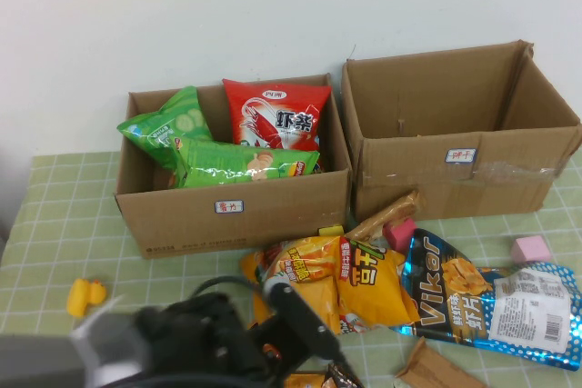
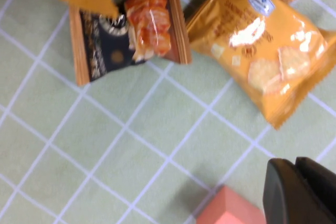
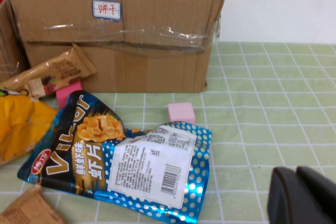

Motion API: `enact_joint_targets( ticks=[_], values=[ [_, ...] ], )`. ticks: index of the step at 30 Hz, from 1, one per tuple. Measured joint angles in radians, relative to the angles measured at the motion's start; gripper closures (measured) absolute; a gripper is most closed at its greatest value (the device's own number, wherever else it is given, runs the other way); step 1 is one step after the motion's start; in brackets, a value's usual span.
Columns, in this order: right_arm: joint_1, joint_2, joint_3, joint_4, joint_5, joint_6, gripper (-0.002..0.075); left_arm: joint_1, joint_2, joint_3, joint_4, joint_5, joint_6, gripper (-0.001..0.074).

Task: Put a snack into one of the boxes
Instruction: Pick up the biscuit

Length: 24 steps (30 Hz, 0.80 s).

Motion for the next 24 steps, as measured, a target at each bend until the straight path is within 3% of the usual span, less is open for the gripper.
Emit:
enact_joint_targets(
  ticks=[8,12,15,17,20,24],
  values=[
    [0.000,0.000,0.000,0.000,0.000,0.000,0.0728,0.000,0.197,-0.192,-0.113,0.129,0.042,0.0703],
    [0.000,0.000,0.000,0.000,0.000,0.000,0.0728,0.002,0.267,-0.263,-0.221,0.166,0.057,0.0507],
    [0.000,0.000,0.000,0.000,0.000,0.000,0.0728,0.002,0.307,-0.291,-0.281,0.170,0.020,0.0254],
    [0.000,0.000,0.000,0.000,0.000,0.000,0.0728,0.002,0.327,-0.295,-0.290,0.170,-0.019,0.0141],
    [0.000,0.000,0.000,0.000,0.000,0.000,0.0728,0.002,0.348,-0.295,-0.274,0.168,-0.091,0.0069],
    [0.000,0.000,0.000,0.000,0.000,0.000,0.0728,0.002,0.362,-0.295,-0.224,0.112,-0.223,0.0048]
  ],
)
